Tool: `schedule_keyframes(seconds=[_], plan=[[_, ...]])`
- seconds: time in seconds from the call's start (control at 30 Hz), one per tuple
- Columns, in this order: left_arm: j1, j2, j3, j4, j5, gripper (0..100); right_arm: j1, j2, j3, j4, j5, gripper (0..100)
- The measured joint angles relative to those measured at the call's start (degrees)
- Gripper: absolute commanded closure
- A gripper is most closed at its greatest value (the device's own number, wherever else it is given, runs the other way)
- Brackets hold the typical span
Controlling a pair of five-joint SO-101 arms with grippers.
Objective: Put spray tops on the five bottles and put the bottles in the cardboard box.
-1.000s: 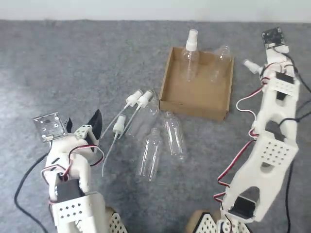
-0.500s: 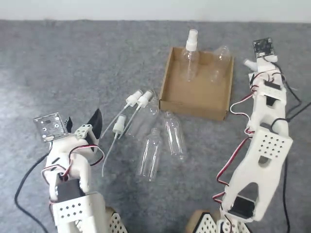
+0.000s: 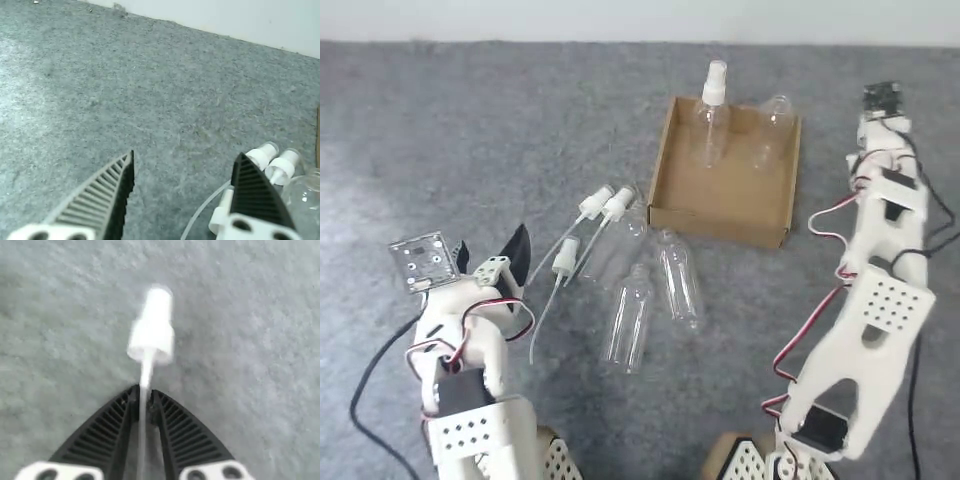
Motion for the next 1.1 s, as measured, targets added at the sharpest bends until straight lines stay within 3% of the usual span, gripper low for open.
schedule_keyframes(seconds=[0.47,0.7,0.83,0.9,1.1], plan=[[0.09,0.0,0.79,0.0,0.0,70,11.25,-7.47,-1.05,31.47,17.76,99.3],[0.09,0.0,0.79,0.0,0.0,70,13.27,-12.66,0.26,43.25,19.78,99.2],[0.09,0.0,0.79,0.0,0.0,70,11.78,-17.67,0.26,44.04,18.37,99.1],[0.09,0.0,0.79,0.0,-0.09,70,9.85,-19.96,0.26,43.25,15.12,95.2],[0.09,0.0,0.79,0.0,-0.09,70,5.54,-23.12,0.26,34.02,6.86,70.1]])
